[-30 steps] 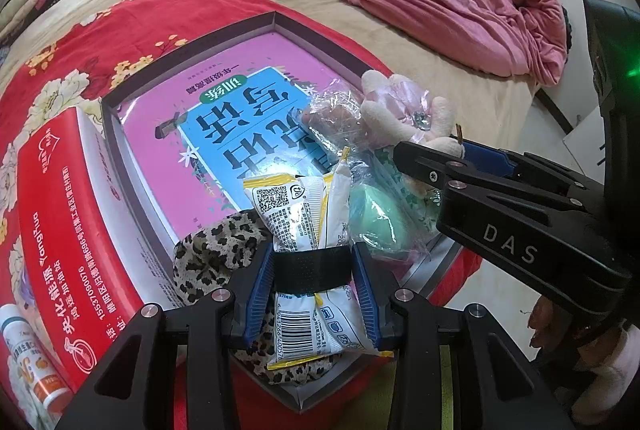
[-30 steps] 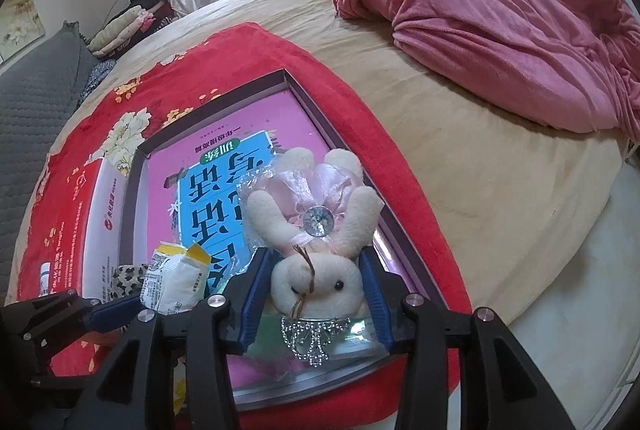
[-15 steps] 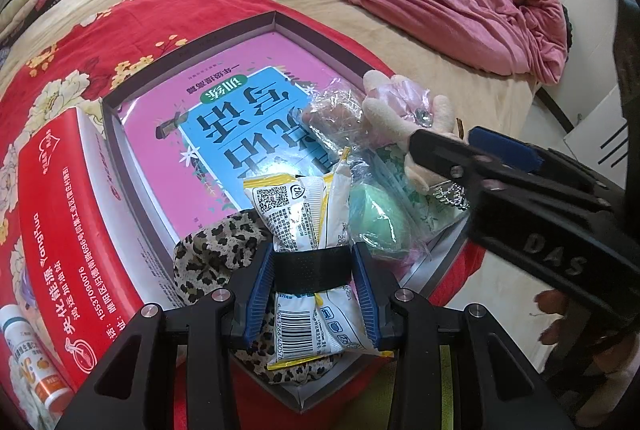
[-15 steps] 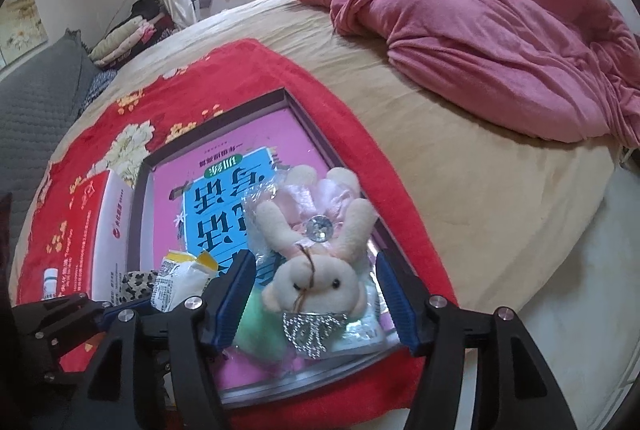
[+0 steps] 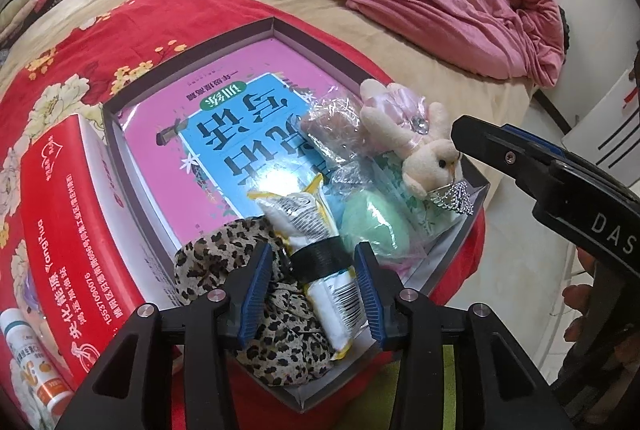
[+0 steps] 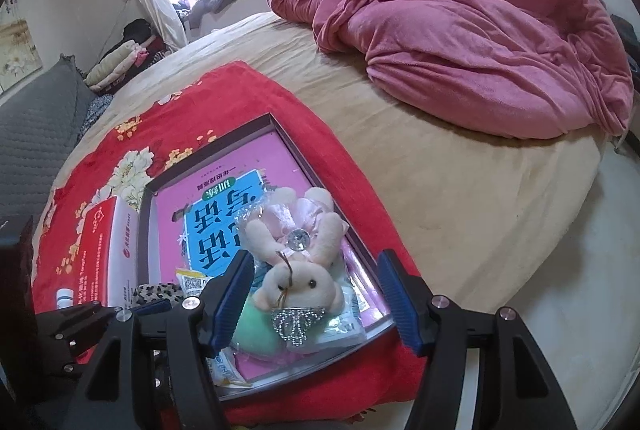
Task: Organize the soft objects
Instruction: 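Lower the bunny into the tray, open the right tool while the left releases the snack packet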
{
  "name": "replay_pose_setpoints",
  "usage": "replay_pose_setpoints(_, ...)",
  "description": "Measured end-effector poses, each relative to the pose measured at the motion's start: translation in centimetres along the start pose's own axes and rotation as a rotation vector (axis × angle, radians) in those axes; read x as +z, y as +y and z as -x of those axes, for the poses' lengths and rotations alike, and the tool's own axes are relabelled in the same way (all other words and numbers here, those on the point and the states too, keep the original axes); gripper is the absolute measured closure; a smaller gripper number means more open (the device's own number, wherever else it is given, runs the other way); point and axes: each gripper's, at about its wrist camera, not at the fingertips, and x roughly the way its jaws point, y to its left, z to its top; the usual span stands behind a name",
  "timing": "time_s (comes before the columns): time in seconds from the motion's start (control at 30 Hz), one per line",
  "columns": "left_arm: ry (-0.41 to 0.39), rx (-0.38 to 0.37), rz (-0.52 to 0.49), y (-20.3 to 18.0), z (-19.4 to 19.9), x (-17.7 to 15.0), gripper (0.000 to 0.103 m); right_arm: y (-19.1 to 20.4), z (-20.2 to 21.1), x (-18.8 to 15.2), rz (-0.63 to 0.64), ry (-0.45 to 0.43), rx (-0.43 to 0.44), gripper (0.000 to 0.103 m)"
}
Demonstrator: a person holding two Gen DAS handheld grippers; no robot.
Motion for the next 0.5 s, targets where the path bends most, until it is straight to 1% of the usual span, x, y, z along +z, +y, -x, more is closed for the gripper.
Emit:
replay_pose_setpoints(0.27, -0.007, 0.008, -0.001, 0.1, 0.4, 0.0, 0.058, 0.1, 0.7, 0.2, -0.004, -0.014, 0.003, 0.039)
replay_pose_setpoints(0.33, -0.012, 0.007, -0.004, 0.0, 0.6, 0.1, 0.053, 0.2, 0.8, 0.3, -0.002, -0.018, 0.002, 0.039)
replay_pose_setpoints(0.5, -0.028, 0.002, -0.011, -0.2, 1.5, 0.1, 0.050, 0.5, 1.0, 0.3, 0.004, -0.017, -0.004, 0.037)
